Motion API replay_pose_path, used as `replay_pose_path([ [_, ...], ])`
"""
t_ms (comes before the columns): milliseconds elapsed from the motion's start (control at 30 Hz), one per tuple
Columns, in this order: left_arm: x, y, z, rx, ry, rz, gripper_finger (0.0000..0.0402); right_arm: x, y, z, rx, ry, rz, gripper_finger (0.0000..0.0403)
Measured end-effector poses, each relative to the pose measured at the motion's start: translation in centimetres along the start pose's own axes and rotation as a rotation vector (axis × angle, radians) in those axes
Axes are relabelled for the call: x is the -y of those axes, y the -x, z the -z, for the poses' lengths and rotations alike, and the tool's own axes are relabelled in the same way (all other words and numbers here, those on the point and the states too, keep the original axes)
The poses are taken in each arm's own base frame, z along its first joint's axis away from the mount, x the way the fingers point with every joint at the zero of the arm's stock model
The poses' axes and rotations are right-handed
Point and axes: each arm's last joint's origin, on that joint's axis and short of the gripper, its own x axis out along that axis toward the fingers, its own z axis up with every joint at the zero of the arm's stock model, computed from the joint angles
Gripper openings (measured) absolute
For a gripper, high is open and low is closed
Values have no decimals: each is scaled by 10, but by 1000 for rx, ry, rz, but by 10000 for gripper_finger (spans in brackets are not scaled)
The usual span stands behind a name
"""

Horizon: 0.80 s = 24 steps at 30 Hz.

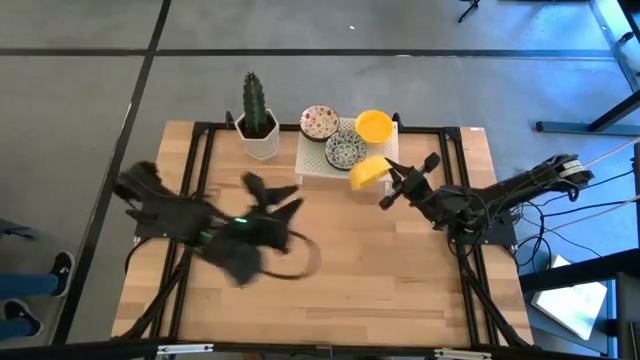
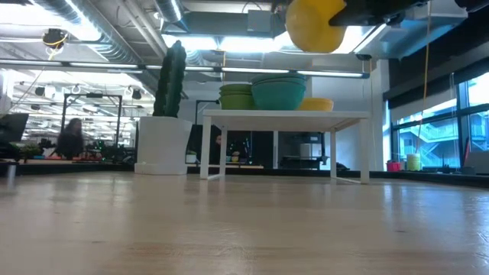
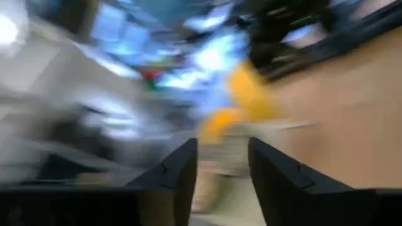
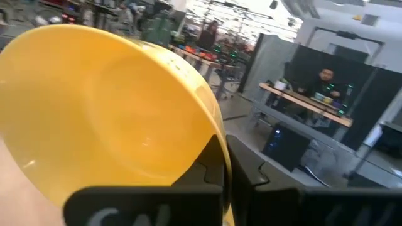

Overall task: Pick & Place Mini bowls
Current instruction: Stack the yellow bowl on the yellow bowls on the shelf

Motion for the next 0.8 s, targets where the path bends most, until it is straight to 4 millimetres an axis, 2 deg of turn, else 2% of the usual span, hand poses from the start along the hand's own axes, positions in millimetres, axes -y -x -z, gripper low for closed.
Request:
replay_pose_path([
  [67,-22,13,16,-3,181,185,116,-1,2,0,6,4,-22,1],
  [167,-35,14,37,-96,323,225,71,-4,3,0,21,16,-82,1],
  [267,-21,7,53,-149,202,287,20,-6,3,0,48,3,-152,1],
  [367,-3,-6,64,-121,107,501,6,-8,4,-2,79,-10,-224,1],
  [533,12,-34,85,198,181,820,2,-8,4,-4,105,-33,-250,1],
  [667,15,-47,118,408,323,818,2,-8,4,-4,106,-34,-253,1],
  [800,33,-55,166,495,411,806,2,-9,4,-3,95,-22,-260,1],
])
